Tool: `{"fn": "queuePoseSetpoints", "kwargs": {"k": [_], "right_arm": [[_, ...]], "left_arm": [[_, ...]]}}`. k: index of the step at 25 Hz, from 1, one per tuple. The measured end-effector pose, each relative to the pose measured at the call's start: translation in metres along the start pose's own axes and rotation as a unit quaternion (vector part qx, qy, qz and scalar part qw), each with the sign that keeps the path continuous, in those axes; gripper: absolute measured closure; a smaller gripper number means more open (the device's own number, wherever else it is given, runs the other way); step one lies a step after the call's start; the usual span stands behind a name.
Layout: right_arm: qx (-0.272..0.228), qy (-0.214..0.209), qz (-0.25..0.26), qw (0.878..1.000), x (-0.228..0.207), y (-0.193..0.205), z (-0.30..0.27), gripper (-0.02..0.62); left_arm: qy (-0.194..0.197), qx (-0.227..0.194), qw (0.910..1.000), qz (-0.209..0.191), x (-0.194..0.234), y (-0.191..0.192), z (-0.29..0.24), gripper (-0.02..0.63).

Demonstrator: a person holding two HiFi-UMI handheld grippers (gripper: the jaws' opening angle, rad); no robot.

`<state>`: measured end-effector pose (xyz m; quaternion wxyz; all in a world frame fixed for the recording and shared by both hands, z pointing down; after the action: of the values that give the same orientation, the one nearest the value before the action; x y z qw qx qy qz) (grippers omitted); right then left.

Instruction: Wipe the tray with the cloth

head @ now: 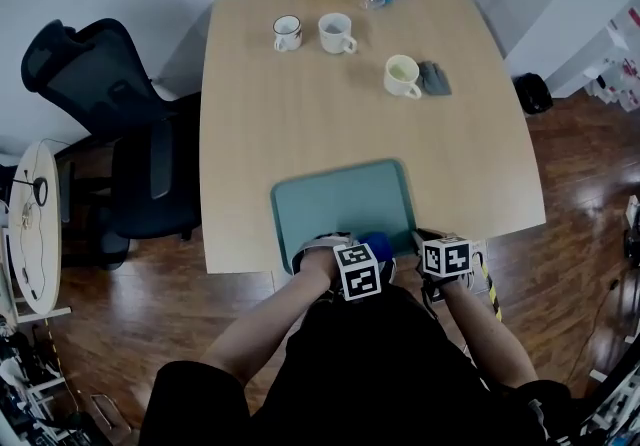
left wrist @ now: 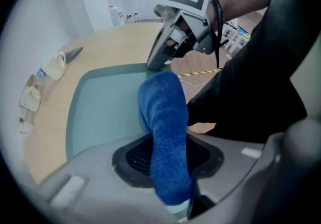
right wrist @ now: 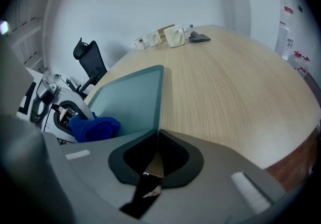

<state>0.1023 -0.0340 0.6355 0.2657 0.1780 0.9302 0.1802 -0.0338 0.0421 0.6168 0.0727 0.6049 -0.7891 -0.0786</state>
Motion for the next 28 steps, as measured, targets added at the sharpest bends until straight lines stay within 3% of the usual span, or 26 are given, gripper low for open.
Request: {"fn": "queuePoseSetpoints", "kwargs": {"k": [6,12,15,20,25,28], "right_arm": [[-0.008,0.009,0.003,1.0,0.002,-0.001,0.0,0.576],[-0.021,0.004,0.003,1.0,0.001,-0.004,0.0,0.577],[-0.023,0.002,-0.006,1.0,-0.001,-0.003,0.0,0.577],[-0.024,0.004,-0.022,0.999,-0.003,0.0,0.001,0.575],[-0.02,0.008,-0.02,1.0,-0.002,0.001,0.002,0.575],[-0.022,0.01,-0.019,1.0,-0.003,0.001,0.002,0.575]], "left_arm": [[-0.014,0.035,0.9993,0.008,0.065,0.03,0.002,0.462],[-0.097,0.086,0.9909,0.038,0.173,0.06,0.013,0.46],[-0.132,0.1,0.9856,0.033,0.196,0.059,0.015,0.456],[-0.184,0.118,0.9756,-0.012,0.198,0.045,0.011,0.462],[-0.137,0.078,0.9869,0.036,0.151,0.045,0.017,0.462],[-0.134,0.076,0.988,0.01,0.106,0.054,0.016,0.462]]}}
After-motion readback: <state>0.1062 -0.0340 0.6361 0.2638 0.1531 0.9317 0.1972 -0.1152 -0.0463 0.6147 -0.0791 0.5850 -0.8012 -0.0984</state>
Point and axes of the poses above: the fingertips, and each gripper's own axes: z backward along the fingers, x to its left, y out of its underside, the point moved 3 cm from there along z, backward along the fingers, and after that the axes turned 5 degrees about -y, right-handed, at the moved point
